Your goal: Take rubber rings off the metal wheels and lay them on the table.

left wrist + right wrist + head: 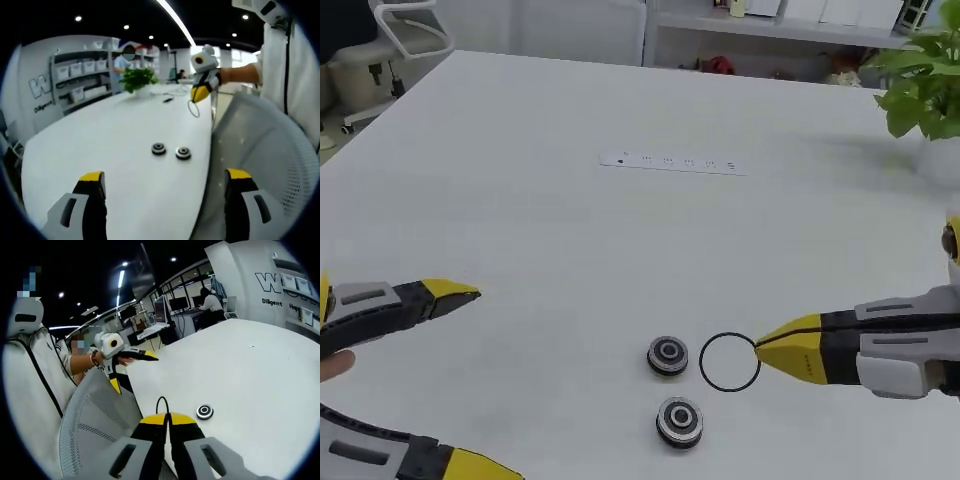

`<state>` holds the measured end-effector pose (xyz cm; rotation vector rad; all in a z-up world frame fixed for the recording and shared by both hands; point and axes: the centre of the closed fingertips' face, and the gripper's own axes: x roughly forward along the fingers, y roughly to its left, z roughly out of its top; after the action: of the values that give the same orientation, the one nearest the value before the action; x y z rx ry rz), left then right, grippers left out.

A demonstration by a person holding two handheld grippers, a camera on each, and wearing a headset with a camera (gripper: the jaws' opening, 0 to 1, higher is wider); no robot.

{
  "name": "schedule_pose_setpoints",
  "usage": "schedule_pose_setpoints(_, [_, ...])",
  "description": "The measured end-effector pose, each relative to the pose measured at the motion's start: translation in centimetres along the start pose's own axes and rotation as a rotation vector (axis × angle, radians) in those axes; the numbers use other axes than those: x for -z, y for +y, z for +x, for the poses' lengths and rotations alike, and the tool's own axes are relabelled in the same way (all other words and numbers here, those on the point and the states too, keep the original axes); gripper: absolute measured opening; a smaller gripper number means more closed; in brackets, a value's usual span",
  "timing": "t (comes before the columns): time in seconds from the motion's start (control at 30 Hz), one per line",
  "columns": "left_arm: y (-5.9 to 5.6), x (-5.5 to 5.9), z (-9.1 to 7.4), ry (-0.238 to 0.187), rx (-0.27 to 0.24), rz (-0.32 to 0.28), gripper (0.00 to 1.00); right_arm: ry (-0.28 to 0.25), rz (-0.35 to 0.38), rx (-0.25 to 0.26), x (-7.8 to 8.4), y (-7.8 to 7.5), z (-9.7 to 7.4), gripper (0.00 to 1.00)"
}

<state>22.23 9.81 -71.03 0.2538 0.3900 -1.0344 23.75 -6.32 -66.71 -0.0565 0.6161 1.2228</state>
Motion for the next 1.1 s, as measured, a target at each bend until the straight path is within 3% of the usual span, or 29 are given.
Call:
schedule_pose_setpoints(0.5, [0.2,1.7,-0.5,0.007,-0.018,-0.058,1.00,-0.010,0.003,-0.019,-2.0,0.1,1.2,0.00])
schedule_pose_setpoints(1.1, [-0.2,1.8,-0.1,0.006,0.004,-0.077,1.00,0.052,-0.034,-0.092,-1.8,1.1,4.9,0.00])
